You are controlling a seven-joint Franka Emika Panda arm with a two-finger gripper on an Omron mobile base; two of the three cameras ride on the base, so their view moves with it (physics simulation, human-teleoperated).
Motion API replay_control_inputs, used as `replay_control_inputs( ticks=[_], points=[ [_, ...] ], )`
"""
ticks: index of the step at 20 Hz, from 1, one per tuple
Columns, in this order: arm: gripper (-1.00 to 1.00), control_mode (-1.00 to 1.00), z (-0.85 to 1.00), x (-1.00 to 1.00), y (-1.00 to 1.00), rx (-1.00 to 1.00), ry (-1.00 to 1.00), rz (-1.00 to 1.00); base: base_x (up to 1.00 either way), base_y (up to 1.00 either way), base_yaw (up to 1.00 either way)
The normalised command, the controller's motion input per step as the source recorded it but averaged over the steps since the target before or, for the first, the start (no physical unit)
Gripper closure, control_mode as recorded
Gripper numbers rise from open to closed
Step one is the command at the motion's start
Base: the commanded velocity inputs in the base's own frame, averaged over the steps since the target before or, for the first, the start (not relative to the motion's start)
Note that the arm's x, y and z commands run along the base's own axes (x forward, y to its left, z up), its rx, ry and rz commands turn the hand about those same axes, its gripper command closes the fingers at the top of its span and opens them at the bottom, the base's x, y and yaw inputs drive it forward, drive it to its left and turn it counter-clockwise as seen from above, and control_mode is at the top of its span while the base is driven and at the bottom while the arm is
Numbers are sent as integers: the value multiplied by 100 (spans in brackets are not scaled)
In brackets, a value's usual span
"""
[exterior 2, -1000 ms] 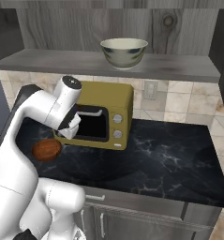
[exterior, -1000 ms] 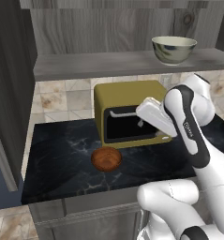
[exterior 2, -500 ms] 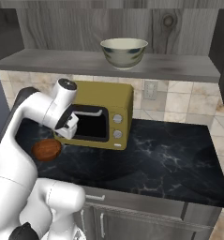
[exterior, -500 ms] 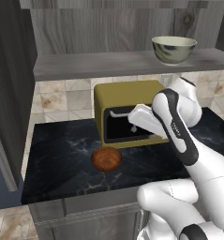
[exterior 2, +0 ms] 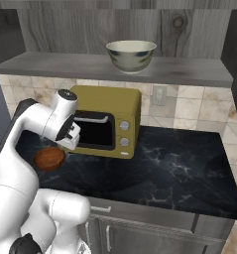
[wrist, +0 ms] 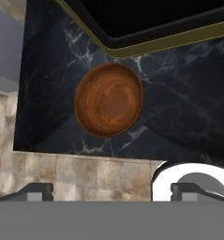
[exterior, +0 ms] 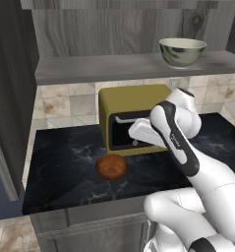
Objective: Pick up the bowls on the counter and stack them on top of one another in the open cabinet. Place the smaller bowl on top of the larger bowl.
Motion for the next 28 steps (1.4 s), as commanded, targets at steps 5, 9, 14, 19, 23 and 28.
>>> replay_control_inputs(
  ticks=[5, 9, 14, 19, 23, 28],
  points=[
    [-100, -100, -29, 7, 10, -2, -4, 9, 0, 0, 0],
    [-100, -100, -20, 20, 13, 0, -6, 6, 0, 0, 0],
    [-100, -100, -19, 22, 8, -1, -7, 4, 0, 0, 0],
    [-100, -100, -22, 17, 1, 0, -1, 3, 0, 0, 0],
    [-100, -100, -23, 18, 0, 0, 1, 4, 0, 0, 0],
    [-100, -100, -19, 15, 0, -1, 0, 4, 0, 0, 0]
  ],
)
